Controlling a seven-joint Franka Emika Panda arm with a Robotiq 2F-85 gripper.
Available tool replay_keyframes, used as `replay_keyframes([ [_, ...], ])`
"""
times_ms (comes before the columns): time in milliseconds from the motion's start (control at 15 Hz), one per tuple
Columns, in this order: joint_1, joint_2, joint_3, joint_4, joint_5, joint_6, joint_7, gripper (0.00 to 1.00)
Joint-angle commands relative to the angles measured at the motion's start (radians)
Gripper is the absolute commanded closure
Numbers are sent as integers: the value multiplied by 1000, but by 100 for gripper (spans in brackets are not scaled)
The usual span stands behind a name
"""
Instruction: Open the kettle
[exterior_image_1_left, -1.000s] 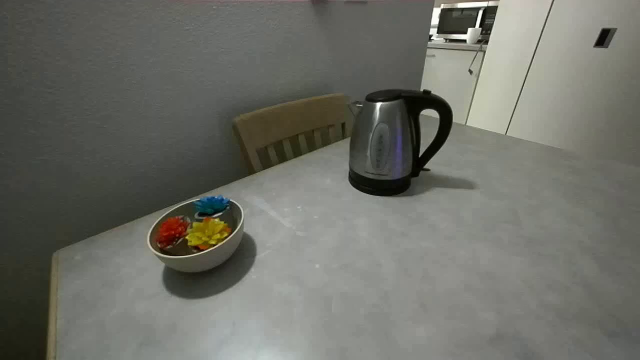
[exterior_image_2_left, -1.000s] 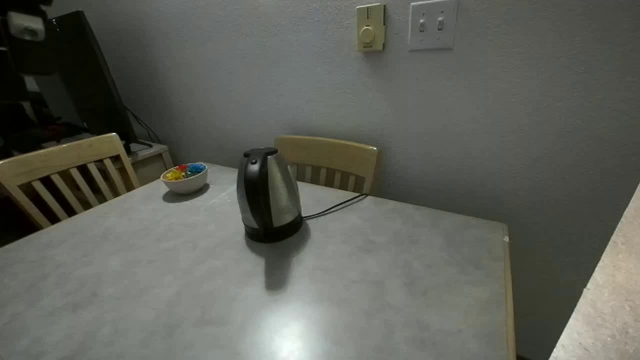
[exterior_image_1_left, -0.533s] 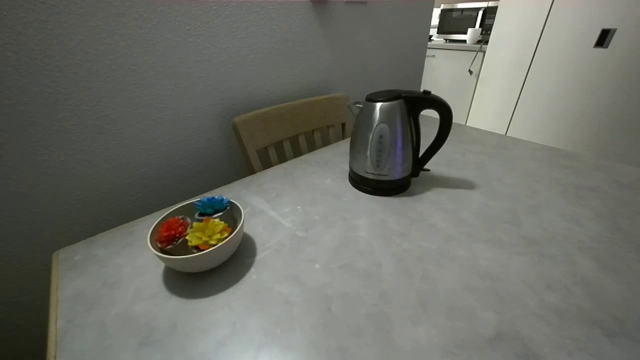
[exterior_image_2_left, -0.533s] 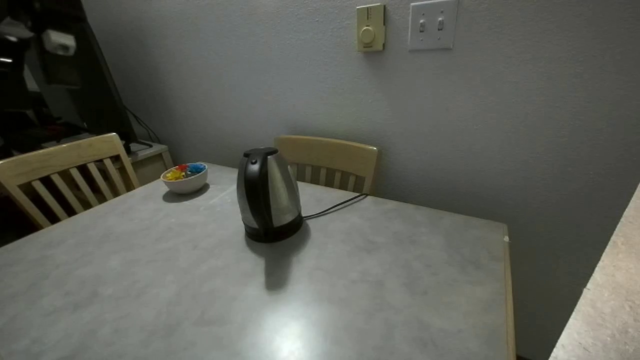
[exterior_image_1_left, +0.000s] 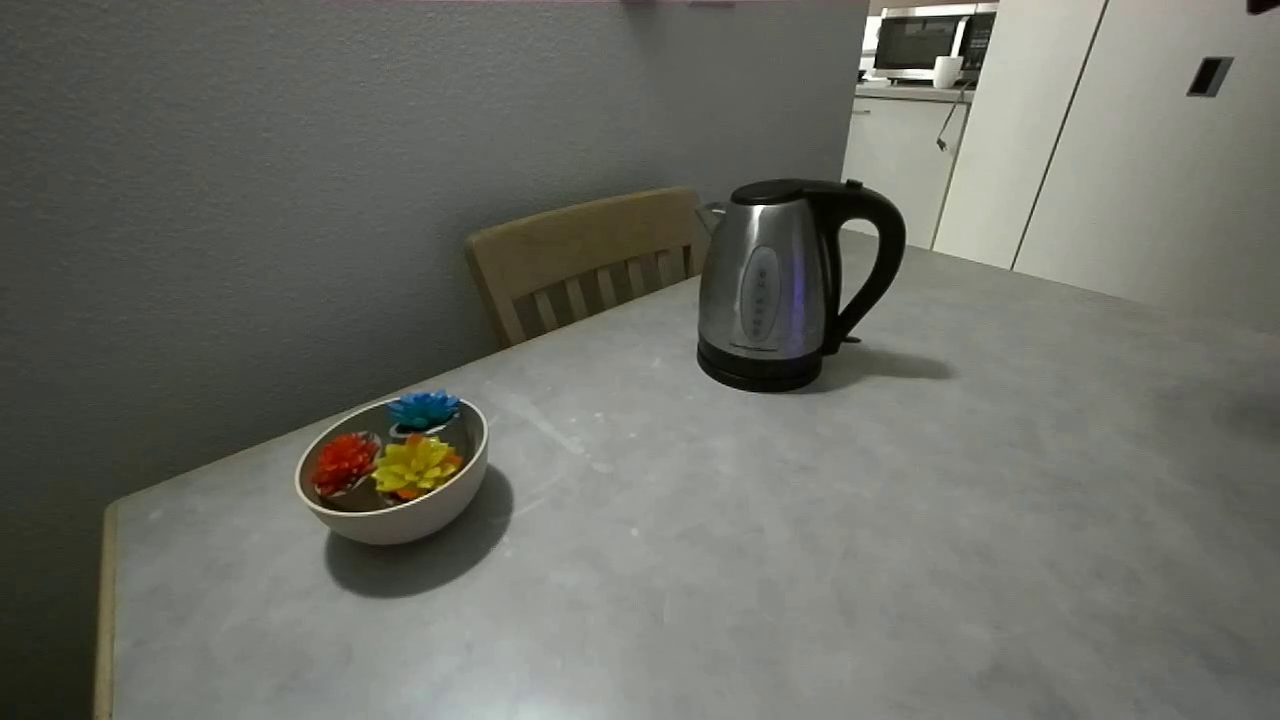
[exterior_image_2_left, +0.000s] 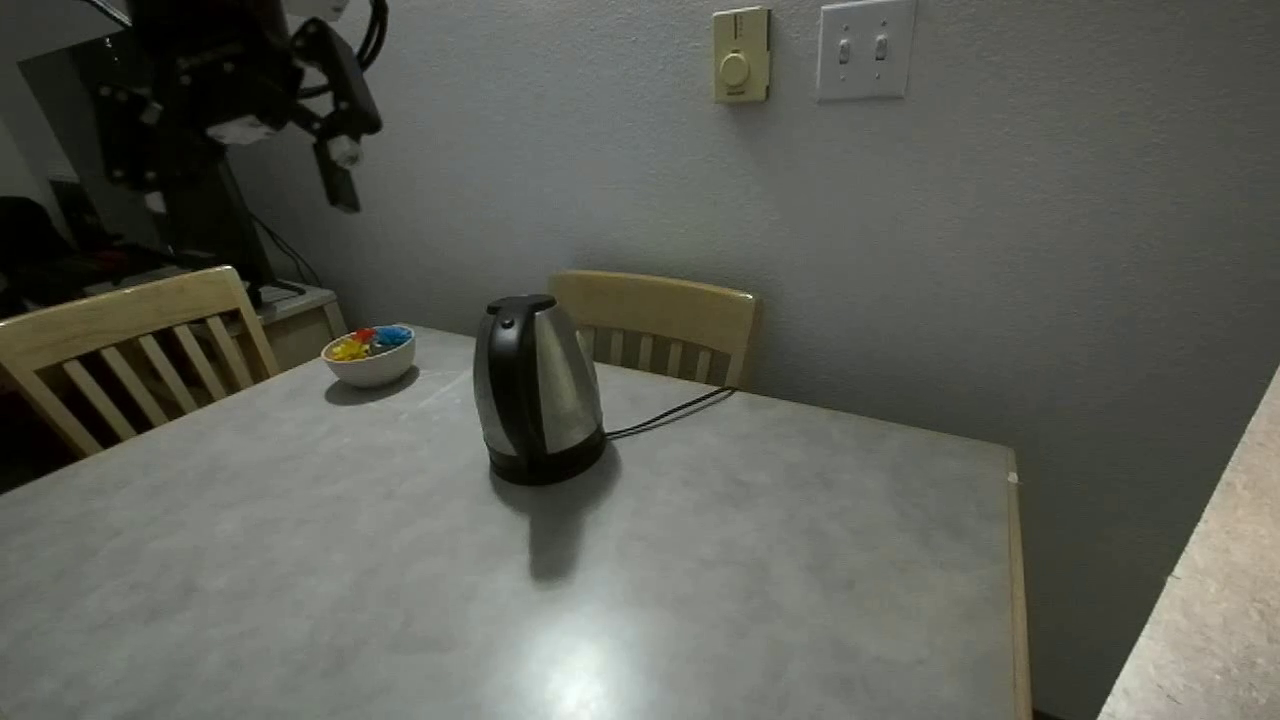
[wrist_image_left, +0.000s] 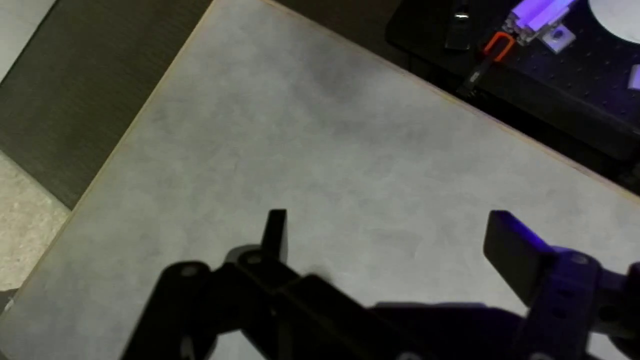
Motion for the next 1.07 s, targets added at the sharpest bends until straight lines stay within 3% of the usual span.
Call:
replay_keyframes([
  [0, 11, 151, 23, 169, -91, -34, -151, 0],
  [67, 16, 166, 32, 191, -114, -32, -191, 0],
  [133, 6, 108, 28, 111, -77, -4, -113, 0],
  [333, 11, 157, 37, 168, -99, -6, -159, 0],
  [800, -22, 263, 24, 192, 35, 310, -184, 2],
  [867, -28, 280, 22, 198, 36, 346, -183, 26],
  [1000, -38, 305, 20, 214, 45, 393, -177, 31],
])
